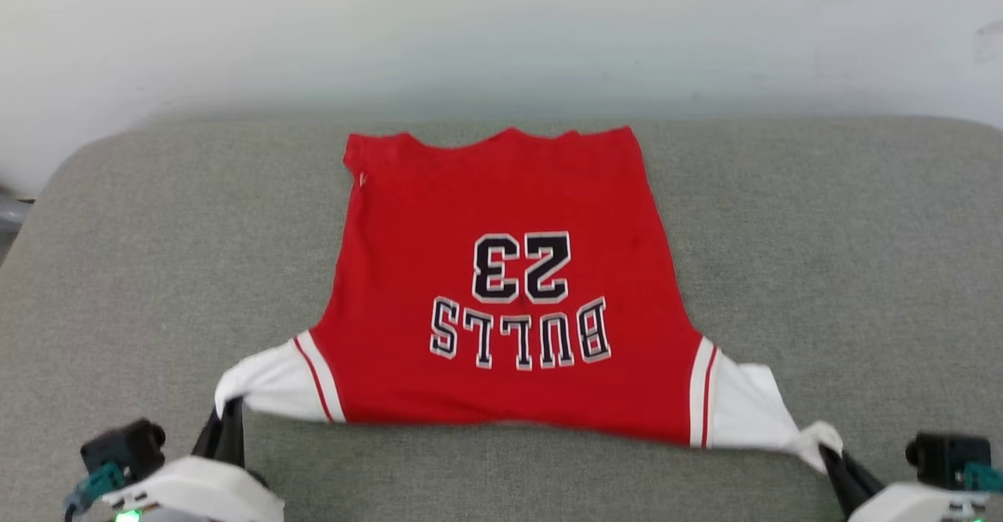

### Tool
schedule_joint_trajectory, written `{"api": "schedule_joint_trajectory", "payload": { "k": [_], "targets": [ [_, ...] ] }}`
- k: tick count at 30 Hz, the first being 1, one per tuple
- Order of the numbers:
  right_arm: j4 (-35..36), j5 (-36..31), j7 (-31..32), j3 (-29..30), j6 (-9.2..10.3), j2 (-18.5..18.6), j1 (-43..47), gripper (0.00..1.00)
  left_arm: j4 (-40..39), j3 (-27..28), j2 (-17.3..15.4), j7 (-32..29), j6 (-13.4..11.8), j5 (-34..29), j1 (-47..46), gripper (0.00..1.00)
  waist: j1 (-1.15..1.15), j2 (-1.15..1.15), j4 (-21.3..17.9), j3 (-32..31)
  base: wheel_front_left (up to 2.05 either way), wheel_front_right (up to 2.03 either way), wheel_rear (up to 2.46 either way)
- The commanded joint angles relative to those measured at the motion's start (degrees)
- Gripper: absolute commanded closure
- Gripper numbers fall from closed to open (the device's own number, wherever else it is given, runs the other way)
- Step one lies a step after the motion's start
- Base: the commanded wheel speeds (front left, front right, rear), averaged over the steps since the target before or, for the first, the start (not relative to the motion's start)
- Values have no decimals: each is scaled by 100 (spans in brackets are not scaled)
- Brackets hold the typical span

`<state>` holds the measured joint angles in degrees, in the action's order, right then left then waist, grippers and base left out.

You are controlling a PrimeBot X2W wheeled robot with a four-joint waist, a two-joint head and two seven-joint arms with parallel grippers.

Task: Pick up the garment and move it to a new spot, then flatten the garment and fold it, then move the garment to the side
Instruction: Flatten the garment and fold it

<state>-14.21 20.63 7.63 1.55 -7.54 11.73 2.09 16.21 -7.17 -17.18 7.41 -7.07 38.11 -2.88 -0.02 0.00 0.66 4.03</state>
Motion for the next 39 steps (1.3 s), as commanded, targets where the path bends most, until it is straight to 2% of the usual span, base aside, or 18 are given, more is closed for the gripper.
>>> {"api": "schedule_joint_trajectory", "payload": {
  "k": [1,7,11,14,15,16,17,23,29,34,39],
  "targets": [
    [185,-72,134,90,10,-74,230,100,-179,46,-25,-38,-77,36,192,100,2,0,13,-110,0,0,0],
    [1368,-351,1145,408,9,-507,1412,100,-1255,68,-138,-481,-521,69,1301,100,2,0,22,-371,0,0,0],
    [1796,-429,1674,399,9,-637,1961,100,-1652,30,-158,-652,-680,42,1709,100,2,0,15,-461,0,0,0],
    [1972,-388,1841,337,8,-697,2119,100,-1848,-11,-171,-691,-738,2,1849,100,2,0,0,-484,0,0,0],
    [2009,-393,1800,312,8,-701,2096,81,-1911,-37,-177,-689,-741,-23,1869,100,2,0,-2,-486,0,0,0],
    [2042,-399,1705,346,9,-708,2018,12,-1958,-69,-196,-696,-740,-50,1878,100,2,0,-1,-488,0,0,0],
    [2044,-483,1597,437,8,-708,1922,0,-1987,-109,-201,-724,-745,-75,1871,100,2,0,7,-486,0,0,0],
    [2033,-742,712,761,7,-820,1253,0,-2190,-335,-194,-837,-759,-232,1645,100,2,0,115,-468,0,0,0],
    [1469,-709,242,832,7,-782,33,0,-2381,-503,-176,-844,-753,-379,1389,100,2,0,242,-188,0,0,0],
    [489,-410,271,711,7,-504,-1423,0,-2498,-659,-124,-767,-672,-536,1017,100,2,0,434,332,0,0,0],
    [-804,39,733,461,7,-40,-2876,0,-2529,-872,-22,-657,-548,-674,560,100,2,0,739,871,0,0,0]
  ]
}}
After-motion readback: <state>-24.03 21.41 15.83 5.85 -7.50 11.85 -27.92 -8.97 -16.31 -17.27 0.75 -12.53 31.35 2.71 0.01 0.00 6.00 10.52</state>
